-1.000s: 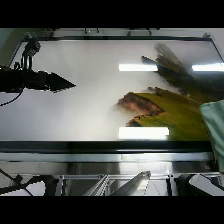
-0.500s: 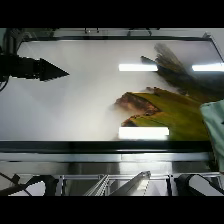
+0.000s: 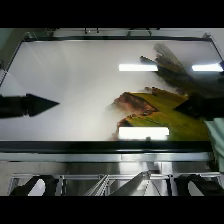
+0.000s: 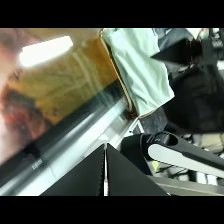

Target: Fold the shirts.

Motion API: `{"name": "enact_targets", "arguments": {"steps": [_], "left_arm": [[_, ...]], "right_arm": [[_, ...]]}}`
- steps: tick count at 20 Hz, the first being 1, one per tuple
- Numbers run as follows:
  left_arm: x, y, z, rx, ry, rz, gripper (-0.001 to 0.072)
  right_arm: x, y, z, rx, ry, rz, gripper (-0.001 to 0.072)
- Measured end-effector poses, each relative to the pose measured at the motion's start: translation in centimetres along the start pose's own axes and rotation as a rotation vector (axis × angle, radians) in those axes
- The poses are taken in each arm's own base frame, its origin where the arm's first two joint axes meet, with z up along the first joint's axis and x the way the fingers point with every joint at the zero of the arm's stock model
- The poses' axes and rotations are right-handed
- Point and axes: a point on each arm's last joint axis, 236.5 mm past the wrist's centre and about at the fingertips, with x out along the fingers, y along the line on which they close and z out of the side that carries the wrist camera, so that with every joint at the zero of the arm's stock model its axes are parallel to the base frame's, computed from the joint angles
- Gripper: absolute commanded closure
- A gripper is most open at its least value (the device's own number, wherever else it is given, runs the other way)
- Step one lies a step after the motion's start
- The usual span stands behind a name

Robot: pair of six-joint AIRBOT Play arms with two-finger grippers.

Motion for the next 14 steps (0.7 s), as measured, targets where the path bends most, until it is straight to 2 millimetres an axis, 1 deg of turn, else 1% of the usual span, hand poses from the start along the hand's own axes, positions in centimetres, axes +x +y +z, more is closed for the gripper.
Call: {"name": "enact_targets", "arguments": {"steps": [1, 3, 6, 9, 14], "left_arm": [[0.4, 0.5, -1.5, -0.028, -0.007, 0.001, 0.0690], [1.0, 1.4, -3.5, -0.069, -0.024, 0.007, 0.0689], [1.6, 2.2, -5.1, -0.097, -0.042, 0.017, 0.0690], [1.8, 2.6, -5.6, -0.107, -0.054, 0.024, 0.0690], [1.9, 2.8, -5.7, -0.111, -0.066, 0.029, 0.0690]], "right_arm": [[1.3, 1.1, -1.3, -0.049, 0.003, 0.025, 0.0698], [3.6, 2.6, -3.6, -0.115, 0.022, 0.065, 0.0698], [5.6, 3.2, -5.0, -0.149, 0.040, 0.086, 0.0698], [6.6, 3.4, -5.6, -0.152, 0.052, 0.095, 0.0698], [7.1, 3.5, -5.7, -0.150, 0.054, 0.100, 0.0698]]}}
